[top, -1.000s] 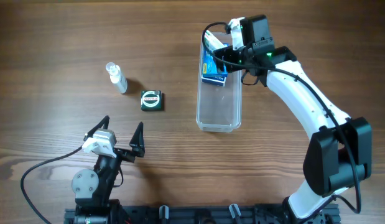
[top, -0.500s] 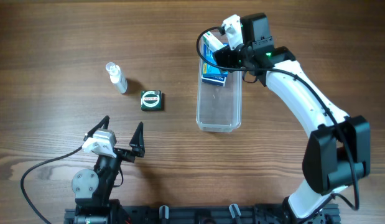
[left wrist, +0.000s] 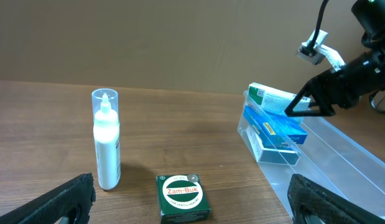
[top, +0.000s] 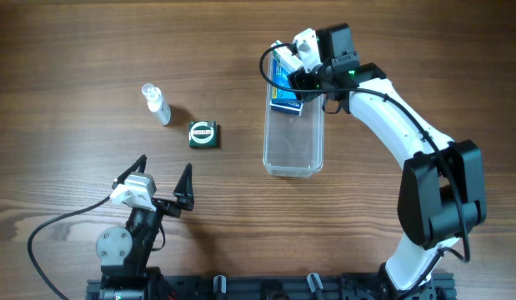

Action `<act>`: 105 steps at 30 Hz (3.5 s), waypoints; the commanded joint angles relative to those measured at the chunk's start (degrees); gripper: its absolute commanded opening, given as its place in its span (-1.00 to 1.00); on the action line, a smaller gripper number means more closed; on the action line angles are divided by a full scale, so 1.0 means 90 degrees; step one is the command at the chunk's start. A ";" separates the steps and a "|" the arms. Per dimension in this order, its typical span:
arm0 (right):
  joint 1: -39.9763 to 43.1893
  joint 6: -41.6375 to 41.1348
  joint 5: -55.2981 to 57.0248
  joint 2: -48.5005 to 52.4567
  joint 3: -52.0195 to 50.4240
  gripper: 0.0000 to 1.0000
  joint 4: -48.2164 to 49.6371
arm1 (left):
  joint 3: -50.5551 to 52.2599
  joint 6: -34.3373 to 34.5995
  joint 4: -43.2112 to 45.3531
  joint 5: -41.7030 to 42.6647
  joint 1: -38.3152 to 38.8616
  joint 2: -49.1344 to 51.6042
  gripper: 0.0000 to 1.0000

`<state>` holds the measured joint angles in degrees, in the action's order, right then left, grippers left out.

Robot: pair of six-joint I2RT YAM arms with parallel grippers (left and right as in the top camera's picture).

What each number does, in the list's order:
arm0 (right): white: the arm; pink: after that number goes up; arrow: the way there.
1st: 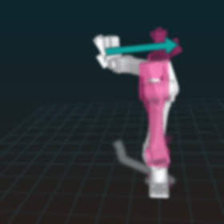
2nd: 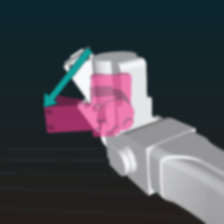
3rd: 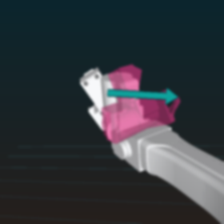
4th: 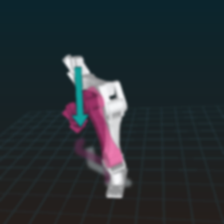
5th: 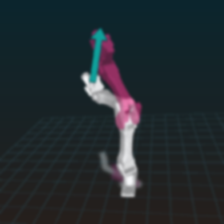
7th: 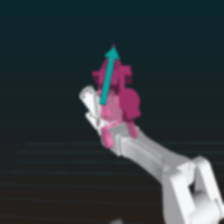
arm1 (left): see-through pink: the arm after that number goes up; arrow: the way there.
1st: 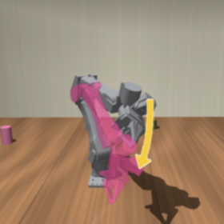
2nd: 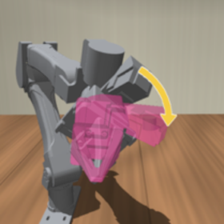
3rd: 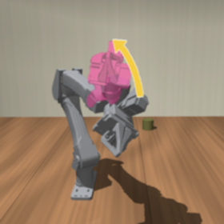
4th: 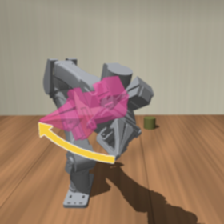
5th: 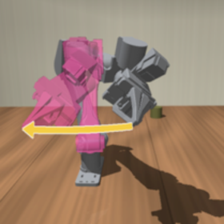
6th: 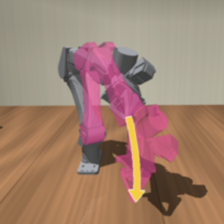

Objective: Pack container
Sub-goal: 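Lower the Panadol box into the container on top of the boxes, then open the right gripper and withdraw it to the right side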

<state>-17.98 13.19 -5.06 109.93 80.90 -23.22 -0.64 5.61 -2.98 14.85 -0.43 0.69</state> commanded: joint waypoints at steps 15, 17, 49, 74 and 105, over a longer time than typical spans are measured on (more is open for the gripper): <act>-0.0029 -0.0576 0.0226 -0.0233 0.0114 -0.31 -0.0097 | 0.0034 -0.0078 -0.0007 -0.0019 0.0036 -0.0010 1.00; -0.0051 -0.0687 0.0228 -0.0350 0.0114 -0.36 -0.0180 | 0.0034 -0.0078 -0.0007 -0.0019 0.0036 -0.0010 1.00; -0.0068 -0.3597 0.1297 -0.2164 0.0112 -0.59 -0.2276 | 0.0034 -0.0078 -0.0007 -0.0019 0.0036 -0.0010 1.00; -0.0692 -0.5020 0.2416 -0.1270 0.0112 -0.56 -0.2297 | 0.0034 -0.0078 -0.0007 -0.0019 0.0036 -0.0010 1.00; -0.0459 -0.4799 0.2392 -0.1413 0.1277 0.99 -0.3089 | 0.0034 -0.0078 -0.0007 -0.0019 0.0036 -0.0010 0.99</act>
<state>-23.97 -29.98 15.53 102.96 87.07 -48.95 -0.64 5.61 -2.98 14.85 -0.43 0.69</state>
